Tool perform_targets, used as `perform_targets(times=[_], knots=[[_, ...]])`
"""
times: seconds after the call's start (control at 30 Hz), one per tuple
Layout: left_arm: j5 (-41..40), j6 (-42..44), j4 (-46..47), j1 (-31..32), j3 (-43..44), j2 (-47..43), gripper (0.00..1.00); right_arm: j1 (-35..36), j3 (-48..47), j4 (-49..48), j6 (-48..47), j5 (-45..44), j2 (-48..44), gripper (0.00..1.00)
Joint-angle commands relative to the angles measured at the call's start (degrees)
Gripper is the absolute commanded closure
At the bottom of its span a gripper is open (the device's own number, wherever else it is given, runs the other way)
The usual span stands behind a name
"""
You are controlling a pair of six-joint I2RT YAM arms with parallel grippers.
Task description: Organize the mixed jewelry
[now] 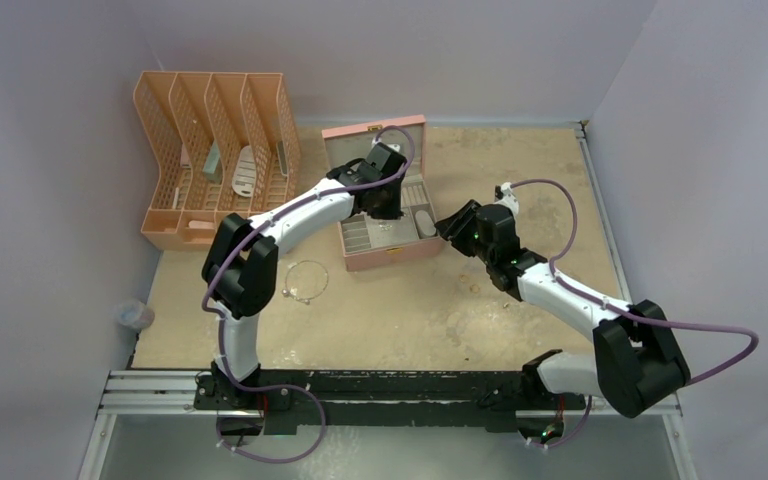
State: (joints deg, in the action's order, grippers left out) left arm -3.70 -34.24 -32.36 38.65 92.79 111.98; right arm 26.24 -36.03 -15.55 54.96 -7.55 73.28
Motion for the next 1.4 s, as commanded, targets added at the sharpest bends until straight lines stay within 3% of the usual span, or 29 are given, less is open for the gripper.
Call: perform_targets(times=[0.0, 1.37], knots=[[-1.11, 1.09, 0.67, -0.07, 1.96, -0.43, 0.93, -0.16, -0.37, -0.94, -1.01, -0.38, -1.23, 0.54], [0.36, 0.91, -0.71, -0.07, 0.37, -2.16, 0.94, -0.15, -0.09, -2.3, -1.21, 0.97, 0.38, 0.54]])
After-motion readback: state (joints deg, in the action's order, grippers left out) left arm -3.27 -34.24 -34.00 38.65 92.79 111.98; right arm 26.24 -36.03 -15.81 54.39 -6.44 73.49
